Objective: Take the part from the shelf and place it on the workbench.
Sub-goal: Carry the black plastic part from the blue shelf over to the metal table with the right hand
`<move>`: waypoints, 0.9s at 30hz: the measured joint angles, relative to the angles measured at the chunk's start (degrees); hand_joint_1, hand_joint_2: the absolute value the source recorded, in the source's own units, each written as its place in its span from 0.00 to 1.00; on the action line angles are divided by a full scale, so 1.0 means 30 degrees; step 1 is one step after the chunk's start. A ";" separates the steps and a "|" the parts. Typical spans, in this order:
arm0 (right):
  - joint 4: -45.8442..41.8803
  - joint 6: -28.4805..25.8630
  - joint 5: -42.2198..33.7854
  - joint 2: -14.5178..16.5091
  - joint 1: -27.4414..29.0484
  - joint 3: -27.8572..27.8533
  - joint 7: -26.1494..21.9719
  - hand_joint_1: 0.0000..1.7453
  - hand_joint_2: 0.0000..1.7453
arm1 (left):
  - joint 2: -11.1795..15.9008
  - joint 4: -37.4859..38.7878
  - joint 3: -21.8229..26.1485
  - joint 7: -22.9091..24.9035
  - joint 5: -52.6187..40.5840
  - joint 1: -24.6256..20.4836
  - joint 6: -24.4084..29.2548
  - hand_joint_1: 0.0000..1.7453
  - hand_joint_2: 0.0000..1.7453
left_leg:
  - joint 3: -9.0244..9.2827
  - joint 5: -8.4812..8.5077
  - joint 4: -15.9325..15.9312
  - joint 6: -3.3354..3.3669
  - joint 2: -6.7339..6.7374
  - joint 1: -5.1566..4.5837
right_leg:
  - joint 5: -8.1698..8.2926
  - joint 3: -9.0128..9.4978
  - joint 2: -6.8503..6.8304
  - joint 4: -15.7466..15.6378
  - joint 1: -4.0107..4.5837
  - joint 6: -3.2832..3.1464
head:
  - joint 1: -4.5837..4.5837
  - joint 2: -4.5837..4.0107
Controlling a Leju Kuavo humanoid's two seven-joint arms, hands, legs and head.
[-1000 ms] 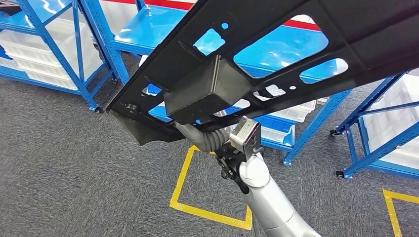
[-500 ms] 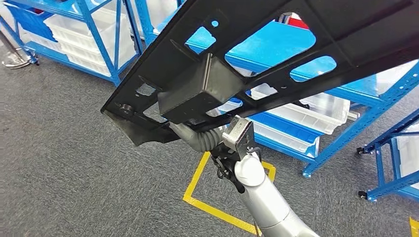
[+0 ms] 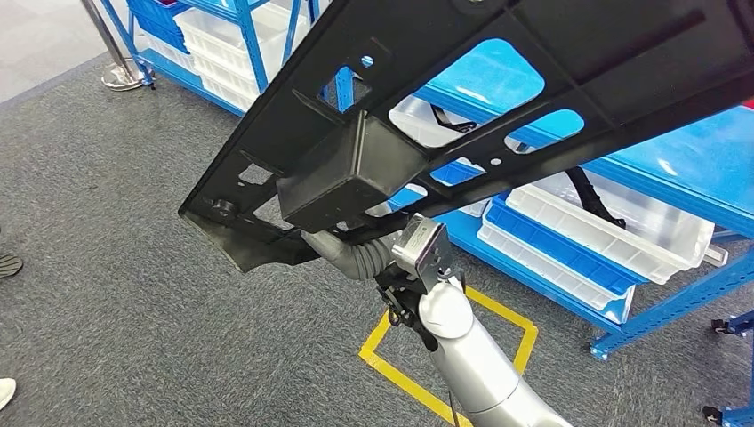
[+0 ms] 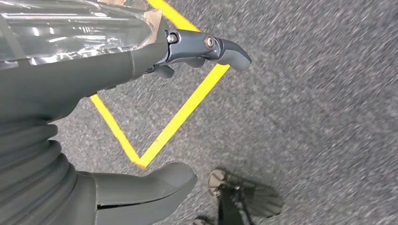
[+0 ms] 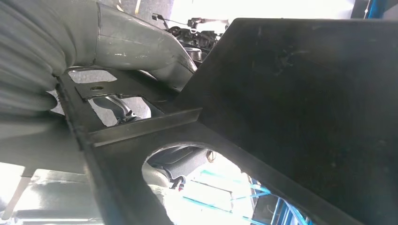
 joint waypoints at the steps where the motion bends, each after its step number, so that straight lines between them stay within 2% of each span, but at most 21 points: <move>1: -0.0014 0.0009 0.0007 0.0016 0.0011 0.0004 -0.0005 1.00 1.00 | 0.0024 0.0002 0.0004 0.0036 -0.0016 0.0051 -0.0150 0.00 1.00 | -0.0049 0.0067 -0.0050 -0.0129 -0.0145 0.0040 | 0.0082 0.0019 -0.0201 -0.0053 -0.0022 -0.0119 | 0.0002 0.0000; 2: -0.0029 0.0027 0.0011 0.0049 0.0002 0.0006 -0.0014 1.00 1.00 | 0.0042 0.0013 0.0004 0.0096 -0.0025 0.0099 -0.0390 0.00 1.00 | -0.0121 0.0038 -0.0006 -0.0230 -0.0004 0.0041 | 0.0166 0.0063 -0.0395 -0.0121 -0.0049 -0.0232 | -0.0004 0.0000; 4: -0.0051 0.0111 0.0029 0.0106 -0.0024 0.0007 -0.0083 1.00 1.00 | 0.0111 0.0049 -0.0002 0.0340 -0.0129 0.0114 -0.1413 0.00 1.00 | -0.0622 -0.0655 0.1012 -0.0378 0.0989 -0.0013 | 0.0318 0.0102 -0.0857 -0.0284 -0.0151 -0.0516 | -0.0033 0.0000; 5: -0.0044 0.0162 0.0042 0.0102 -0.0027 0.0006 -0.0127 1.00 1.00 | 0.0149 0.0069 -0.0018 0.0502 -0.0235 0.0100 -0.2138 0.00 1.00 | -0.1081 -0.1260 0.2032 -0.0432 0.1642 -0.0032 | 0.0335 0.0108 -0.1093 -0.0294 -0.0113 -0.0597 | -0.0046 0.0000; 6: -0.0031 0.0227 0.0058 0.0091 -0.0015 0.0004 -0.0182 1.00 1.00 | 0.0198 0.0082 -0.0055 0.0701 -0.0368 0.0090 -0.2968 0.00 1.00 | -0.1671 -0.1926 0.3349 -0.0503 0.2058 -0.0018 | 0.0334 0.0084 -0.1354 -0.0292 -0.0067 -0.0664 | -0.0059 0.0000; 7: -0.0011 0.0287 0.0075 0.0080 0.0003 0.0004 -0.0222 1.00 1.00 | 0.0238 0.0095 -0.0109 0.0894 -0.0508 0.0100 -0.3704 0.00 1.00 | -0.2202 -0.2419 0.4540 -0.0568 0.2252 0.0017 | 0.0324 0.0062 -0.1629 -0.0288 -0.0018 -0.0677 | -0.0060 0.0000; 8: 0.0011 0.0341 0.0098 0.0075 0.0014 0.0006 -0.0251 1.00 1.00 | 0.0261 0.0106 -0.0162 0.1055 -0.0597 0.0129 -0.4157 0.00 1.00 | -0.2459 -0.2588 0.5192 -0.0616 0.2343 0.0049 | 0.0317 0.0045 -0.1904 -0.0284 0.0011 -0.0686 | -0.0060 0.0000; 9: 0.0033 0.0388 0.0126 0.0075 0.0018 0.0013 -0.0275 1.00 1.00 | 0.0271 0.0115 -0.0206 0.1195 -0.0652 0.0158 -0.4407 0.00 1.00 | -0.2379 -0.2453 0.5204 -0.0650 0.2429 0.0078 | 0.0309 0.0039 -0.2182 -0.0280 0.0028 -0.0690 | -0.0062 0.0000; 10: 0.0053 0.0412 0.0151 0.0077 0.0013 0.0022 -0.0282 1.00 1.00 | 0.0288 0.0122 -0.0230 0.1279 -0.0663 0.0178 -0.4399 0.00 1.00 | -0.1871 -0.2003 0.4404 -0.0661 0.2572 0.0101 | 0.0297 0.0051 -0.2431 -0.0278 0.0033 -0.0692 | -0.0062 0.0000; 12: 0.0073 0.0430 0.0195 0.0082 -0.0023 0.0037 -0.0302 1.00 1.00 | 0.0330 0.0124 -0.0237 0.1346 -0.0621 0.0155 -0.4252 0.00 1.00 | -0.0299 -0.0996 0.1772 -0.0595 0.3376 0.0039 | 0.0229 0.0090 -0.2863 -0.0252 0.0128 -0.0630 | -0.0066 0.0000; 14: 0.0093 0.0437 0.0219 0.0082 -0.0096 0.0044 -0.0326 1.00 1.00 | 0.0375 0.0124 -0.0240 0.1355 -0.0596 0.0105 -0.4270 0.00 1.00 | 0.0529 -0.0611 0.0216 -0.0359 0.3918 -0.0120 | 0.0144 0.0108 -0.3235 -0.0218 0.0296 -0.0489 | -0.0005 0.0000; 15: 0.0104 0.0450 0.0224 0.0084 -0.0126 0.0051 -0.0333 1.00 1.00 | 0.0390 0.0126 -0.0244 0.1353 -0.0596 0.0091 -0.4303 0.00 1.00 | 0.0539 -0.0635 0.0060 -0.0214 0.3865 -0.0218 | 0.0121 0.0108 -0.3428 -0.0219 0.0357 -0.0413 | 0.0026 0.0000; 17: 0.0122 0.0474 0.0228 0.0122 -0.0181 0.0071 -0.0339 1.00 1.00 | 0.0402 0.0129 -0.0246 0.1320 -0.0594 0.0115 -0.4328 0.00 1.00 | 0.0473 -0.0526 -0.0046 0.0078 0.3384 -0.0236 | 0.0045 0.0100 -0.3682 -0.0194 0.0315 -0.0245 | 0.0054 0.0000; 18: 0.0125 0.0484 0.0229 0.0144 -0.0208 0.0086 -0.0342 1.00 1.00 | 0.0402 0.0131 -0.0246 0.1286 -0.0576 0.0121 -0.4328 0.00 1.00 | 0.0483 -0.0441 -0.0130 0.0233 0.3153 -0.0204 | -0.0147 -0.0010 -0.3382 0.0058 0.0259 -0.0187 | 0.0058 0.0000; 19: 0.0129 0.0484 0.0231 0.0144 -0.0236 0.0097 -0.0353 1.00 1.00 | 0.0402 0.0131 -0.0244 0.1251 -0.0547 0.0110 -0.4325 0.00 1.00 | 0.0491 -0.0346 -0.0214 0.0376 0.2922 -0.0151 | -0.0493 -0.0279 -0.2869 0.0668 0.0209 -0.0175 | 0.0067 0.0000; 21: 0.0173 0.0484 0.0231 0.0068 -0.0228 0.0113 -0.0373 1.00 1.00 | 0.0406 0.0131 -0.0246 0.1206 -0.0490 0.0063 -0.4314 0.00 1.00 | 0.0443 -0.0225 -0.0279 0.0561 0.2394 -0.0100 | -0.1581 -0.1396 -0.1628 0.3111 0.0099 -0.0277 | 0.0082 0.0000; 23: 0.0264 0.0484 0.0231 -0.0038 -0.0147 0.0124 -0.0381 1.00 1.00 | 0.0408 0.0131 -0.0246 0.1197 -0.0475 0.0062 -0.4303 0.00 1.00 | 0.0366 -0.0180 -0.0272 0.0606 0.1805 -0.0103 | -0.2315 -0.2522 -0.1221 0.5393 0.0063 -0.0249 | 0.0086 0.0000; 24: 0.0302 0.0484 0.0231 -0.0069 -0.0120 0.0129 -0.0381 1.00 1.00 | 0.0408 0.0131 -0.0246 0.1191 -0.0470 0.0083 -0.4299 0.00 1.00 | 0.0351 -0.0160 -0.0263 0.0598 0.1506 -0.0103 | -0.2250 -0.2648 -0.1172 0.5567 0.0046 -0.0131 | 0.0086 0.0000; 25: 0.0324 0.0486 0.0231 -0.0080 -0.0120 0.0140 -0.0381 1.00 1.00 | 0.0406 0.0131 -0.0244 0.1182 -0.0459 0.0099 -0.4297 0.00 1.00 | 0.0348 -0.0136 -0.0253 0.0574 0.1202 -0.0101 | -0.1881 -0.2387 -0.1111 0.4943 0.0010 0.0039 | 0.0086 0.0000; 26: 0.0331 0.0488 0.0231 -0.0082 -0.0152 0.0149 -0.0381 1.00 1.00 | 0.0404 0.0131 -0.0244 0.1169 -0.0445 0.0104 -0.4288 0.00 1.00 | 0.0350 -0.0109 -0.0239 0.0533 0.0899 -0.0097 | -0.1318 -0.1818 -0.0954 0.3702 -0.0051 0.0218 | 0.0086 0.0000; 27: 0.0339 0.0490 0.0231 -0.0080 -0.0210 0.0157 -0.0381 1.00 1.00 | 0.0402 0.0131 -0.0244 0.1151 -0.0424 0.0101 -0.4277 0.00 1.00 | 0.0325 -0.0075 -0.0221 0.0468 0.0608 -0.0099 | -0.0751 -0.1139 -0.0480 0.2219 -0.0152 0.0354 | 0.0087 0.0000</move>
